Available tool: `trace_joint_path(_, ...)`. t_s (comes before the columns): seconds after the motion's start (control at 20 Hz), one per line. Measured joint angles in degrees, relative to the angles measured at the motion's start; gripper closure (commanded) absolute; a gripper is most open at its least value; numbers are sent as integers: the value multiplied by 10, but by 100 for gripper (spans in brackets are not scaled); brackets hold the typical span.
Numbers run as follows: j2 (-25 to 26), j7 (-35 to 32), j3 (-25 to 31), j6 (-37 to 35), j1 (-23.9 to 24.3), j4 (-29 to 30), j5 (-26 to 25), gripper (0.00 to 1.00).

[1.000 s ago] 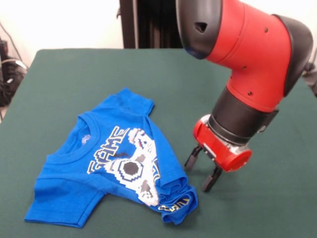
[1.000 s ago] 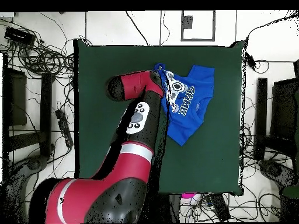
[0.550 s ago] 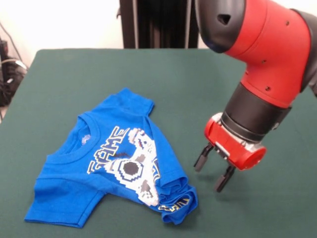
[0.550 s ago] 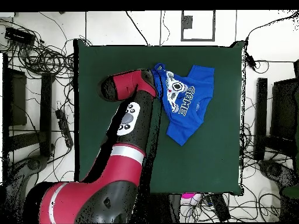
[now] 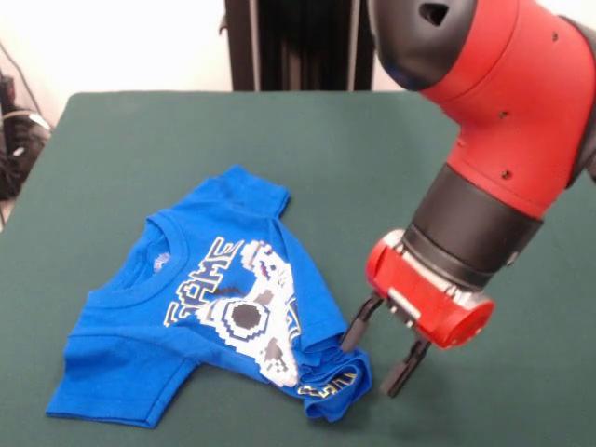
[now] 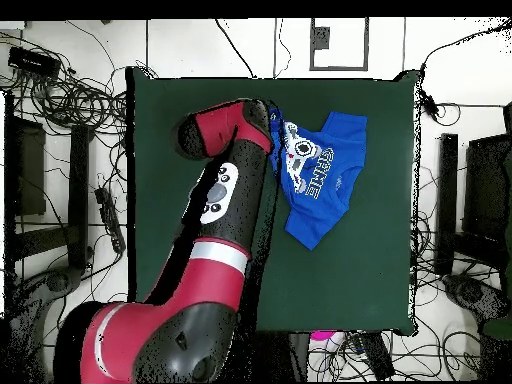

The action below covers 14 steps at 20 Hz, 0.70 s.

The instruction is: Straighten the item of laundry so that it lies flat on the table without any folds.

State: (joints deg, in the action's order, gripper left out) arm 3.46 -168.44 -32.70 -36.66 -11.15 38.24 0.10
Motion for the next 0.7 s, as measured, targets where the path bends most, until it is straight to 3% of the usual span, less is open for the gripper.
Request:
trace_joint_path(0.3, 29, 0, -24, -15, 9, -32, 0, 0)
trace_joint_path(0.7, 41, 0, -26, -43, 18, -33, 0, 0)
